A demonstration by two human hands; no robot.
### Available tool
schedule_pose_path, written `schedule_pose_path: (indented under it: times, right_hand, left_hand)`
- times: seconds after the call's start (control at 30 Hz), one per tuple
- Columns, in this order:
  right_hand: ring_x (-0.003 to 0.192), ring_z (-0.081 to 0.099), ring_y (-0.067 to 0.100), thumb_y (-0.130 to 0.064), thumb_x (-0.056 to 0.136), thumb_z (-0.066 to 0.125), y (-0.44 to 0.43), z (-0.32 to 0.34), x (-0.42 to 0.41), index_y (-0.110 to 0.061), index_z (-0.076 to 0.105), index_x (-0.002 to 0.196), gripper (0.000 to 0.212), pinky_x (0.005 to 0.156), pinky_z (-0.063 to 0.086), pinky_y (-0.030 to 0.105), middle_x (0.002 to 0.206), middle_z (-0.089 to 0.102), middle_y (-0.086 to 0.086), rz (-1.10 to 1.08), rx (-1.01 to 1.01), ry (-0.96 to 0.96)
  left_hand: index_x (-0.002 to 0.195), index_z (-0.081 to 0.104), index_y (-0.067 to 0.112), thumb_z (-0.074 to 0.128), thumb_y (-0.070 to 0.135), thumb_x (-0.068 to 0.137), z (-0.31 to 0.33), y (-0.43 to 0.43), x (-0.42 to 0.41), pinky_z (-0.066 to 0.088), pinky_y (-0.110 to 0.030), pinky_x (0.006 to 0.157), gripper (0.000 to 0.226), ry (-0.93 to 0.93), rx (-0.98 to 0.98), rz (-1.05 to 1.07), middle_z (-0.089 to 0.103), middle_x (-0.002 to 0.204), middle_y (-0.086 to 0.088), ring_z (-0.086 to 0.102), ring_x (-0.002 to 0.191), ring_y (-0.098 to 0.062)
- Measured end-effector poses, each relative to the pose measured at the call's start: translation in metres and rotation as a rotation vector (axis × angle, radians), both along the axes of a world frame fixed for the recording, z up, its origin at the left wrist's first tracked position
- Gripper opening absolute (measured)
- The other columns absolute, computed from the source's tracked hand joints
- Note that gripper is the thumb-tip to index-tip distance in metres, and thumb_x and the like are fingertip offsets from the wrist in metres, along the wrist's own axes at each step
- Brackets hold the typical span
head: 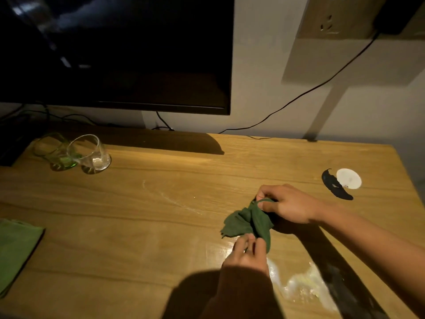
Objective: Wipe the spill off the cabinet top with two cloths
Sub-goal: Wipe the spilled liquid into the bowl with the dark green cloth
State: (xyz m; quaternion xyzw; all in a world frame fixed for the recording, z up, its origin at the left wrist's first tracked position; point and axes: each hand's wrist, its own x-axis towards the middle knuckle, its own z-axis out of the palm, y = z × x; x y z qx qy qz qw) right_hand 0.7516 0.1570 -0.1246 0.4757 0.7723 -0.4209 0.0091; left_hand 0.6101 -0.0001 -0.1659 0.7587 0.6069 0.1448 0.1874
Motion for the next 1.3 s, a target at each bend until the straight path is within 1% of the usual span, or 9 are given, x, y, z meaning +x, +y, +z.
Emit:
schedule_pose_path:
  times: [0.07,0.13,0.23,0.33,0.47,0.63,0.9,1.2,1.3]
  right_hand:
    - [0.086,0.060,0.006,-0.035,0.095,0.061,-0.010,0.002,0.023,-0.032,0.061,0.090,0.006,0.079,0.047,0.035,0.092,0.069,-0.014,-0.035,-0.011,-0.022]
    - [0.083,0.060,-0.001,-0.033,0.095,0.062,-0.016,0.006,0.042,-0.033,0.063,0.088,0.007,0.075,0.045,0.030,0.090,0.069,-0.017,-0.070,-0.045,-0.037]
    - [0.084,0.063,0.004,-0.028,0.094,0.064,-0.014,0.016,0.061,-0.030,0.068,0.085,0.011,0.077,0.047,0.029,0.088,0.071,-0.014,-0.142,-0.116,-0.046]
    - [0.081,0.065,0.015,-0.027,0.096,0.062,-0.001,0.030,0.073,-0.021,0.069,0.087,0.013,0.078,0.048,0.035,0.085,0.073,-0.004,-0.268,-0.140,0.024]
    - [0.063,0.060,0.010,-0.026,0.101,0.055,0.023,0.051,0.075,-0.013,0.065,0.090,0.020,0.065,0.045,0.029,0.070,0.066,-0.004,-0.400,-0.185,0.206]
    - [0.082,0.060,0.021,-0.024,0.100,0.057,0.062,0.068,0.056,-0.015,0.065,0.090,0.015,0.079,0.044,0.039,0.082,0.065,0.004,-0.467,-0.089,0.282]
    - [0.097,0.063,0.025,-0.028,0.100,0.056,0.104,0.090,0.040,-0.022,0.065,0.096,0.012,0.089,0.050,0.045,0.099,0.068,0.008,-0.515,0.081,0.333]
    - [0.082,0.061,0.018,-0.035,0.100,0.054,0.094,0.041,0.035,-0.027,0.063,0.096,0.013,0.081,0.052,0.044,0.092,0.068,0.002,-0.482,0.110,0.205]
    - [0.078,0.058,0.016,-0.037,0.101,0.052,0.077,0.021,0.036,-0.027,0.061,0.095,0.015,0.071,0.046,0.036,0.088,0.066,0.000,-0.421,0.092,0.140]
  left_hand:
    - [0.086,0.056,0.025,0.064,0.035,0.056,0.004,-0.005,0.014,0.052,-0.013,0.055,0.033,0.025,-0.118,-0.042,0.070,0.087,0.002,0.069,0.082,-0.004]
    - [0.106,0.040,0.023,0.060,0.028,0.066,0.012,0.001,0.020,0.055,-0.027,0.070,0.045,0.028,-0.251,-0.087,0.061,0.106,-0.009,0.065,0.091,-0.021]
    - [0.119,0.038,0.022,0.043,0.021,0.085,0.023,0.027,0.008,0.048,-0.038,0.066,0.035,-0.140,-0.323,-0.125,0.059,0.092,-0.016,0.057,0.078,-0.033]
    - [0.115,0.054,0.028,0.040,0.022,0.095,0.045,0.070,-0.021,0.044,-0.028,0.059,0.025,-0.374,-0.360,-0.056,0.063,0.085,-0.005,0.060,0.073,-0.018]
    - [0.107,0.057,0.041,0.043,0.028,0.102,0.070,0.127,-0.053,0.043,-0.010,0.049,0.020,-0.425,-0.304,0.024,0.067,0.092,0.008,0.063,0.074,0.000]
    - [0.117,0.060,0.033,0.044,0.027,0.102,0.094,0.186,-0.073,0.050,-0.034,0.077,0.023,-0.328,-0.101,-0.047,0.065,0.100,0.008,0.059,0.096,-0.011]
    - [0.122,0.057,0.030,0.042,0.026,0.104,0.093,0.217,-0.081,0.049,-0.026,0.062,0.023,-0.398,0.186,-0.043,0.066,0.087,0.008,0.060,0.078,-0.004]
    - [0.121,0.056,0.031,0.043,0.024,0.103,0.046,0.214,-0.085,0.048,-0.023,0.070,0.023,-0.341,0.034,-0.103,0.062,0.101,0.012,0.057,0.090,0.002]
    - [0.118,0.057,0.027,0.046,0.024,0.101,0.027,0.200,-0.077,0.048,-0.031,0.077,0.020,-0.291,-0.083,-0.158,0.064,0.115,0.009,0.060,0.100,-0.012]
